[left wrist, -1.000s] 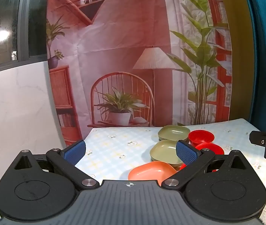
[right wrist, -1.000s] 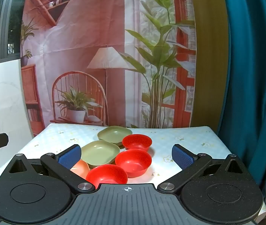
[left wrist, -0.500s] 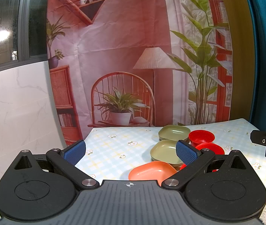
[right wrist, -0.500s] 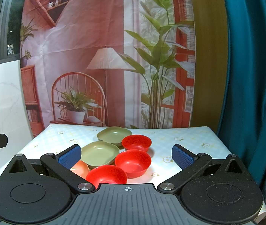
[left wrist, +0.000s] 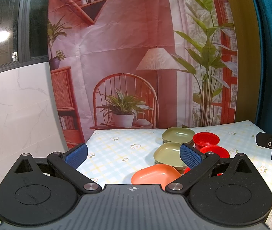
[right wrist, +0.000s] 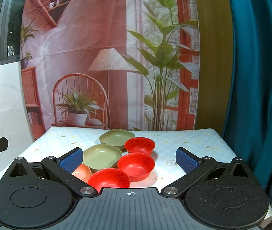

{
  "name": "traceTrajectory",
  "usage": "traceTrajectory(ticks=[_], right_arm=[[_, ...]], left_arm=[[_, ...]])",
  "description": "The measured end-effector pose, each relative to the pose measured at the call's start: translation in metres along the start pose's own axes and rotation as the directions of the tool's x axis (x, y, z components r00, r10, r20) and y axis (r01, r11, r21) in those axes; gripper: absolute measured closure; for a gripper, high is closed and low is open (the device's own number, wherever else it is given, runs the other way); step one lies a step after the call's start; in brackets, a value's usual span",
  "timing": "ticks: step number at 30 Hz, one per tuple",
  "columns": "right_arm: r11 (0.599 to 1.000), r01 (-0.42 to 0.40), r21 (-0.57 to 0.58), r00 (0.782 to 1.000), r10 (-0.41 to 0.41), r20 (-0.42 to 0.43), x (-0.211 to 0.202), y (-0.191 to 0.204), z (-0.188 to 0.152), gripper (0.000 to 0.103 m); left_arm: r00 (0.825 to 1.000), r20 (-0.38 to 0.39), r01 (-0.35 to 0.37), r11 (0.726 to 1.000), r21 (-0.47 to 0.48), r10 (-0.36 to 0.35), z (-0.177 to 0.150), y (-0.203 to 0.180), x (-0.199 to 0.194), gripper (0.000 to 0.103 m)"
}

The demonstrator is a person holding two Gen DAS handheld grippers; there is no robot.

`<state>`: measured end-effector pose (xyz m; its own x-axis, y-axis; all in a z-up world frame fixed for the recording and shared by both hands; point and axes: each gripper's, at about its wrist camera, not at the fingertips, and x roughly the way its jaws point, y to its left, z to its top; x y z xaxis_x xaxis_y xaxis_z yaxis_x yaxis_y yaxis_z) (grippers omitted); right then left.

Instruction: Organize plates and bowls

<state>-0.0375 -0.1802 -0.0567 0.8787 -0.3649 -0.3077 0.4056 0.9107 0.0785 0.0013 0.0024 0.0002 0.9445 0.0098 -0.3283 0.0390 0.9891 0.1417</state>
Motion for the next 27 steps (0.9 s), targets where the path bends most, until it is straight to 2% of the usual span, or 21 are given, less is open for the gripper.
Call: traceTrajectory(ticks=[27], right_arm=[[1.0, -0.001, 0.002, 1.0, 0.001, -0.004, 0.0006, -0.0004, 0.0015, 0.0]], left_arm=[[1.0, -0.017, 0.0, 1.0, 0.002, 0.0, -0.0022, 0.0, -0.0011, 0.0]])
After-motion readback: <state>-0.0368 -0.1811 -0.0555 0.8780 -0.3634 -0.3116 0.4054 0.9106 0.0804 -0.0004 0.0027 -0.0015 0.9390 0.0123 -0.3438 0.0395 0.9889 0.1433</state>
